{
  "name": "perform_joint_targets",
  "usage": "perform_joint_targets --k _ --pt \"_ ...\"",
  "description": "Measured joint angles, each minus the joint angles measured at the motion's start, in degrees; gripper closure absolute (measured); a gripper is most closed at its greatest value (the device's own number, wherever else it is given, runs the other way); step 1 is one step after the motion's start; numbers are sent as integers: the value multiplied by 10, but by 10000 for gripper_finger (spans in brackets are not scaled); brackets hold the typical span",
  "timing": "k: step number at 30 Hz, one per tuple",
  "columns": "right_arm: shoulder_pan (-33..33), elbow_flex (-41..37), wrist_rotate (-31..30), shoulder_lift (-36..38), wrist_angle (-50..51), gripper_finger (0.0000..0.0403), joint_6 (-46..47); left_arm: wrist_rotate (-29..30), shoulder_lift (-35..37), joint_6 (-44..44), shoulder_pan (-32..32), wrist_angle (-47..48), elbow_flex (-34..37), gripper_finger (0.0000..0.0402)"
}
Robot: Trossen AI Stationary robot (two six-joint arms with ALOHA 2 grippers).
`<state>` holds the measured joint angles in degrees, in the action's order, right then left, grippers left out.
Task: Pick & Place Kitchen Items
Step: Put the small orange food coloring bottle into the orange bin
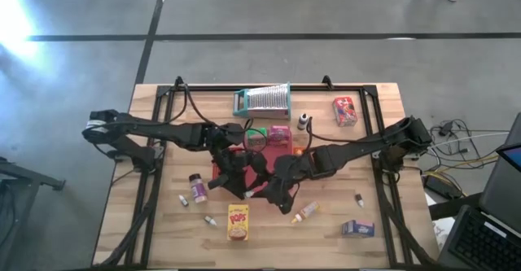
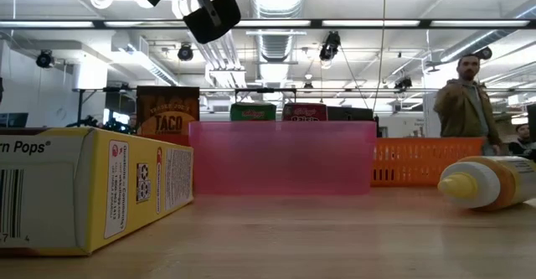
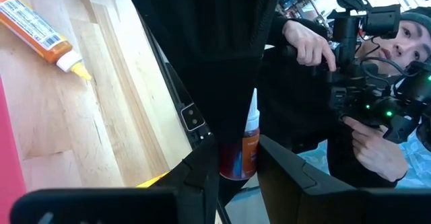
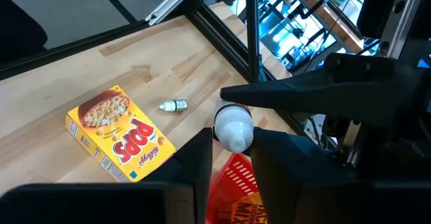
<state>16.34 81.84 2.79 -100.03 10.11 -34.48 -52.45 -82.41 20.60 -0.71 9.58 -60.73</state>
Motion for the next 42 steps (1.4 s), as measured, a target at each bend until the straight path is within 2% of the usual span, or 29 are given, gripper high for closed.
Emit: perform_joint_targets --k 12,18,23,38,42 --pt "1 0 -9 0 0 232 0 4 0 0 1 5 0 312" --pt "1 0 -12 1 -1 216 0 6 0 -1 1 10 1 312" --pt "1 0 -12 1 -5 236 -1 10 0 -10 1 12 1 312" --pt "0 0 -11 1 -6 338 -2 16 0 -14 1 13 1 312" --pt "0 0 -10 1 -5 351 -5 15 -1 -14 1 13 1 312"
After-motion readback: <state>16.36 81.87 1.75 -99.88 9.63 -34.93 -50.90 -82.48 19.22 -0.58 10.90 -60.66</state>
